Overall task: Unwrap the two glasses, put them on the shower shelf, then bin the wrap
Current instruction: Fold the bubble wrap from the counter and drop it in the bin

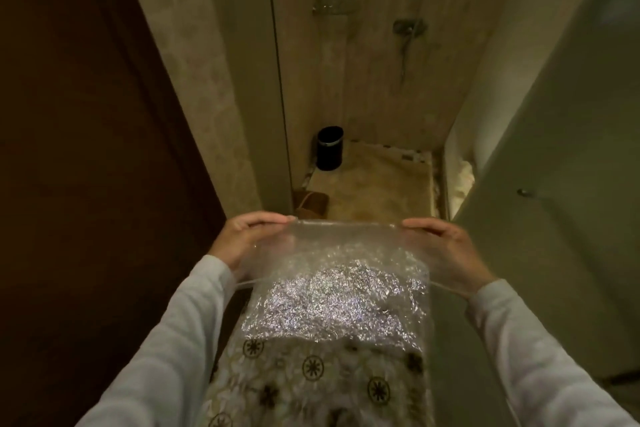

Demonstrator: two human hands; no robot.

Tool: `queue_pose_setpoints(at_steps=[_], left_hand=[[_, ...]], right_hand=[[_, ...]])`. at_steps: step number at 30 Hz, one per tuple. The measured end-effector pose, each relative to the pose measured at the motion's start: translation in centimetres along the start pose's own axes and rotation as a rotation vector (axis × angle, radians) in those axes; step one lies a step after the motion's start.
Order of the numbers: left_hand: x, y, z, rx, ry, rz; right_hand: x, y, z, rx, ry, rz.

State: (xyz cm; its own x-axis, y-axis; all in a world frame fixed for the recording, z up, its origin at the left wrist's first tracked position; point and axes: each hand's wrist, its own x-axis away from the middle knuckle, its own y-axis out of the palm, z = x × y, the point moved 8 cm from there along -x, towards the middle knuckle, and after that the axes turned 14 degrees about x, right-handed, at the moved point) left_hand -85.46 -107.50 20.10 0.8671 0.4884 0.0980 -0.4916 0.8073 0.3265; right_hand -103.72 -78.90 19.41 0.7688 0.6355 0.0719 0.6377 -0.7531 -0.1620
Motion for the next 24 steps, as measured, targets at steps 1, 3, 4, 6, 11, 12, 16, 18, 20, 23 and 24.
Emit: queue_pose_setpoints(at_steps=[1,3,4,6,11,12,16,18,20,23,24], left_hand=[[-1.9,0.8,0.0,0.02,-0.015,0.001],[-5.5,2.1,-0.2,0.07,-0.044,-0.015],[-6.9,2.7,-0.3,0.088,-0.05,-0.033],[-9.5,3.9,-0.3,0.108,-0.068,-0.061],[-15.8,5.6,-1.0,0.143,-0.094,-0.038],[-16.9,5.9,-1.1,0.154,-0.092,-0.046],[-21.7,7.4,-1.9,0.162,-0.129,-0.078],[-24.3,7.6,-2.9,0.221,-0.208,-0.058],[-27.0,8.1,-4.4,0.359,-0.368,-0.068],[-32.4,8.3,-5.1,0.196,-0.417,-0.135],[-34.4,8.3,-4.8,0.111,-0.37,-0.132]], right_hand=[[-1.6,-1.1,-0.3,-0.001,-0.003,0.008],[-4.4,-3.3,-0.7,-0.007,-0.003,0.019],[-5.6,-4.1,-0.8,-0.022,0.007,0.028],[-7.8,-5.7,-1.0,-0.059,0.01,0.055],[-12.6,-8.4,-0.2,-0.138,0.018,0.074],[-13.4,-8.6,0.0,-0.141,0.012,0.07],[-17.0,-10.3,1.0,-0.094,-0.019,0.115],[-18.7,-11.2,1.2,-0.058,-0.04,0.148],[-21.0,-12.5,1.0,-0.005,-0.07,0.217],[-25.1,-14.2,-0.2,0.074,-0.126,0.311],[-26.7,-14.6,-0.5,0.086,-0.128,0.31]])
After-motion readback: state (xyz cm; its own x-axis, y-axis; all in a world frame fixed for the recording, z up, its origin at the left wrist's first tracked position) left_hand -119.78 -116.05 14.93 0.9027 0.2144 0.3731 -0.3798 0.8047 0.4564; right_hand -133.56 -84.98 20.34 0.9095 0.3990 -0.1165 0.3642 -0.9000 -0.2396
